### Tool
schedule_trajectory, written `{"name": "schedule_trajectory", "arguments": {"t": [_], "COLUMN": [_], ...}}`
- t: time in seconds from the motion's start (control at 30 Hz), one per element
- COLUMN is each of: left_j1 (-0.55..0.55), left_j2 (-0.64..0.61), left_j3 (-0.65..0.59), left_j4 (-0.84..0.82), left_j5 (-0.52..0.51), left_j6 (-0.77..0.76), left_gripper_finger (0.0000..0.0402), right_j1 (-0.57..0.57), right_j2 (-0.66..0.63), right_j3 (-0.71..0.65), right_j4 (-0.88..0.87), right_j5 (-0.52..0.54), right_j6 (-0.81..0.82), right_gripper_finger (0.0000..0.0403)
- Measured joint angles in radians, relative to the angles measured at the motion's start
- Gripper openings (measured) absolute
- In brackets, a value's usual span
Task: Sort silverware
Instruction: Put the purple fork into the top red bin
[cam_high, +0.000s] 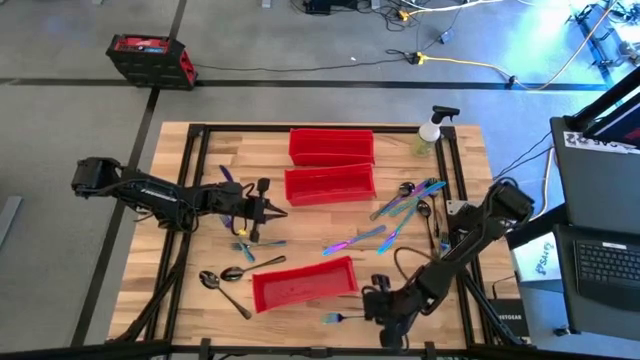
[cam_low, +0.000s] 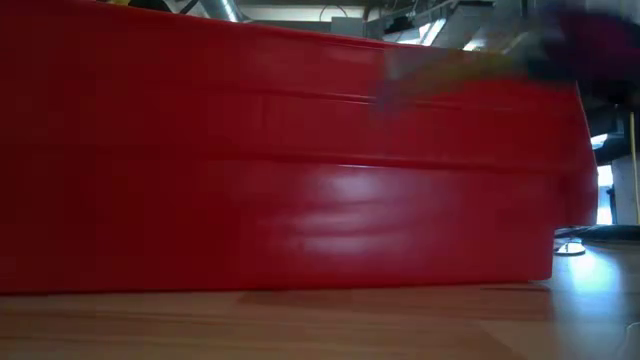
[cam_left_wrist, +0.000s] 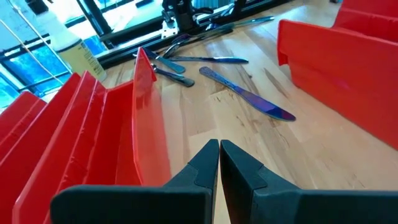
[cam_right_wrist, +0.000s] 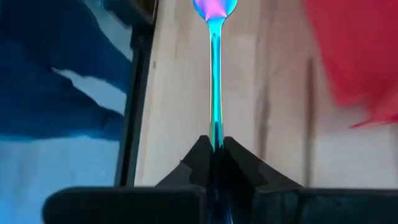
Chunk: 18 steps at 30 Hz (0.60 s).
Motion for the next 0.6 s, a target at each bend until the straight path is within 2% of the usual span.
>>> {"name": "schedule_trajectory", "arguments": {"t": [0.17,0.43,0.53,0.6], "left_j1": [-0.002,-0.040,-0.043,-0.044], "left_j2": [0.000,0.000,-0.002,-0.002], "left_j3": [0.000,0.000,0.000,0.005], "left_j4": [0.048,0.325,0.441,0.457], "left_j5": [-0.018,-0.211,-0.215,-0.215], "left_j6": [0.037,0.134,0.256,0.337], "left_gripper_finger": [0.0001,0.0001,0.0001,0.0003], "right_j1": [0.000,-0.039,-0.093,-0.130], "right_j2": [-0.120,-0.316,-0.381,-0.415], "right_j3": [0.000,0.001,0.002,0.002], "right_j4": [-0.081,-0.239,-0.276,-0.274], "right_j5": [0.015,0.116,0.165,0.190], "right_j6": [0.013,-0.012,-0.067,-0.127], "right_gripper_finger": [0.0006,0.0006,0.0006,0.0006]}}
